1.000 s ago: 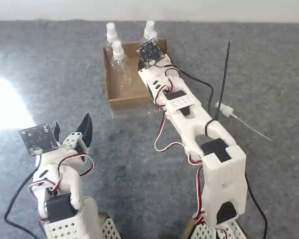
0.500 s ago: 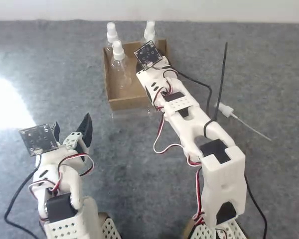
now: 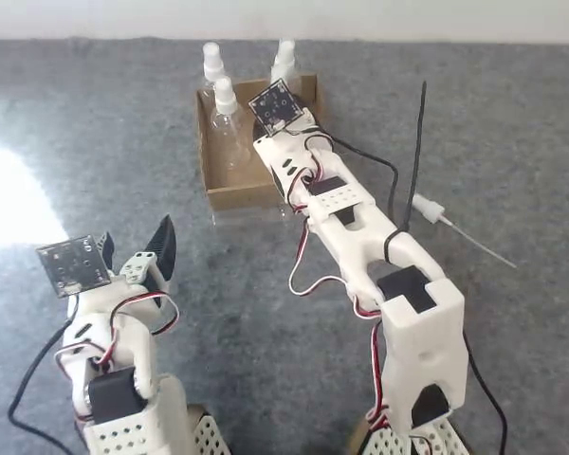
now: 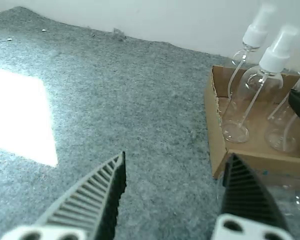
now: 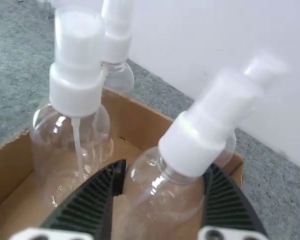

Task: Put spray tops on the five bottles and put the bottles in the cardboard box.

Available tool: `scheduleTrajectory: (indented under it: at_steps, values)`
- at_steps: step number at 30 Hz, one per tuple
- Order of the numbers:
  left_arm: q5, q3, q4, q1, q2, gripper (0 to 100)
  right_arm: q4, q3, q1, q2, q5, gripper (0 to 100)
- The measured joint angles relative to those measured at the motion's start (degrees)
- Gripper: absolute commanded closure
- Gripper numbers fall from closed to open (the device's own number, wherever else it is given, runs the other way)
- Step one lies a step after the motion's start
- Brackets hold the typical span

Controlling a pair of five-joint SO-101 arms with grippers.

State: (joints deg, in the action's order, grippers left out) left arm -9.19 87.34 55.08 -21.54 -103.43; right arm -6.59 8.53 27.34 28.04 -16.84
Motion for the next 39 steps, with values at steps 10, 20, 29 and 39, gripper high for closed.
scheduleTrajectory:
  at_steps: [10, 20, 29, 39]
  values:
    - [0.00, 0.00, 0.00, 0.00, 0.00, 71, -0.26, 0.88, 0.79, -0.09, 0.00, 76.3]
    - [0.00, 0.00, 0.00, 0.00, 0.00, 71, 2.73, 3.34, 1.49, -0.97, 0.09, 76.0]
    - [0.00, 0.62, 0.00, 0.00, 0.00, 71, 2.90, 5.36, 1.58, -1.23, 0.09, 76.0]
    - [0.00, 0.62, 0.00, 0.00, 0.00, 71, 2.90, 5.36, 1.58, -1.23, 0.09, 76.0]
